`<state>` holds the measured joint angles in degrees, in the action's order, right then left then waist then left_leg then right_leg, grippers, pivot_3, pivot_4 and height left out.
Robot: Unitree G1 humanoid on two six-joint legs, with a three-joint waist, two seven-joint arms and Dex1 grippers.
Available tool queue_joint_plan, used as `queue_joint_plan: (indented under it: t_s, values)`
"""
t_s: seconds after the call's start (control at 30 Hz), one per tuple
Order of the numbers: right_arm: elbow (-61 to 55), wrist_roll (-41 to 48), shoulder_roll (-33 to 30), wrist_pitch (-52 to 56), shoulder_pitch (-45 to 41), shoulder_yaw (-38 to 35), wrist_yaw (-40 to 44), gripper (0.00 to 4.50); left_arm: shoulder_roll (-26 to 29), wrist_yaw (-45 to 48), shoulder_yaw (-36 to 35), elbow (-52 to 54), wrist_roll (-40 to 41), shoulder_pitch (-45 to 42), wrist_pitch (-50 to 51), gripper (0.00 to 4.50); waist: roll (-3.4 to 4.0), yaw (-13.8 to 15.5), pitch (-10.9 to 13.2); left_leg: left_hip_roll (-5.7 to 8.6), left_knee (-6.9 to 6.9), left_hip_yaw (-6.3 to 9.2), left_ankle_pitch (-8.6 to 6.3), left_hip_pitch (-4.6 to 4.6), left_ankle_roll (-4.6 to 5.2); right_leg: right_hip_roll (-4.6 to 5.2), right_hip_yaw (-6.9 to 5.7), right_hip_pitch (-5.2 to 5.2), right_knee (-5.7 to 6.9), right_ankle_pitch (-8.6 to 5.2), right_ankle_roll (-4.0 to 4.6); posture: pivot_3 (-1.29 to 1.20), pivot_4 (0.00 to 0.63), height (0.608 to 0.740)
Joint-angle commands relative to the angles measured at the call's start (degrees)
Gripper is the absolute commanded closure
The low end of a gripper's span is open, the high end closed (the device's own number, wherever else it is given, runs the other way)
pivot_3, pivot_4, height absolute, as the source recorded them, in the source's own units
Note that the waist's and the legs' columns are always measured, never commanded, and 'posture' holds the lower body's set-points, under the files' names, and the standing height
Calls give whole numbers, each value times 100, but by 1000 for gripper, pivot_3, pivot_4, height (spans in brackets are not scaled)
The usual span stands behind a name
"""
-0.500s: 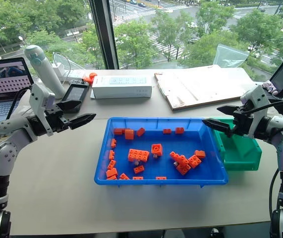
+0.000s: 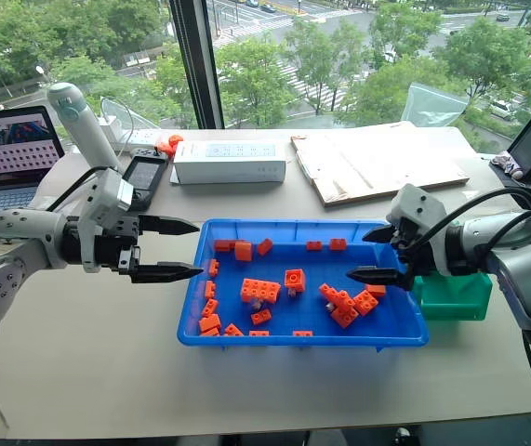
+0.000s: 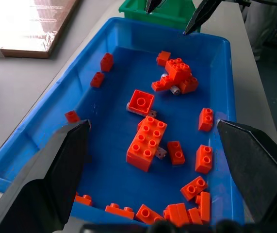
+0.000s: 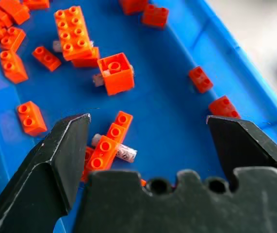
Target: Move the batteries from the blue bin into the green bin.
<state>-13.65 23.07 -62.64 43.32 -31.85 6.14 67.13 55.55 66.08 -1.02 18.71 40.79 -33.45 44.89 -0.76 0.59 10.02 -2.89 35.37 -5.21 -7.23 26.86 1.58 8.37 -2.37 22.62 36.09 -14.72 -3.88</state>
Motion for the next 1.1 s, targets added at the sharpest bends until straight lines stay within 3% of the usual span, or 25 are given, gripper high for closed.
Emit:
queue_joint_plan:
  t_s: [0.03, 0.23, 0.33, 0.6, 0.87, 1.1]
  values:
    - [-188, -126, -33, 84, -85, 278, 153, 16, 129, 27, -88, 477, 72, 132, 40, 0, 0, 5, 0, 0, 2, 1, 0, 0, 0, 0, 0, 0, 0, 0, 0, 0, 150, 730]
    - [182, -398, 459, 336, -170, 683, -182, 16, 182, -154, -200, 657, 70, 340, 165, 0, -1, 10, 0, -1, 24, 6, 0, 5, 2, -1, 0, -1, 14, 0, 0, 0, 150, 730]
    - [286, -457, 575, 496, -129, 689, -290, 784, 266, -183, -321, 693, 113, 434, 249, 0, -1, 15, 0, -1, 44, 10, -4, 15, 8, -2, -2, -1, 18, 1, -4, 0, 150, 730]
    - [394, -492, 549, 571, -25, 740, -207, 3455, 430, -190, -463, 810, 133, 622, 293, 0, -1, 14, 0, -1, 53, 14, -5, 23, 9, -2, -6, 2, 19, 3, -6, 0, 150, 730]
    - [670, -311, 515, 611, -413, 342, -92, 3455, 539, -327, -599, 1137, 291, 739, 421, 0, -2, 16, 1, -2, 54, 15, -5, 25, 9, -3, -5, 3, 23, 4, -6, 0, 150, 730]
    - [1659, -1056, 933, -43, -1049, 683, -568, 3455, 395, -480, -611, 1113, 267, 634, 298, 0, -4, 6, -1, -2, 56, 14, -5, 24, 9, -4, -5, 4, 25, 4, -5, 0, 150, 730]
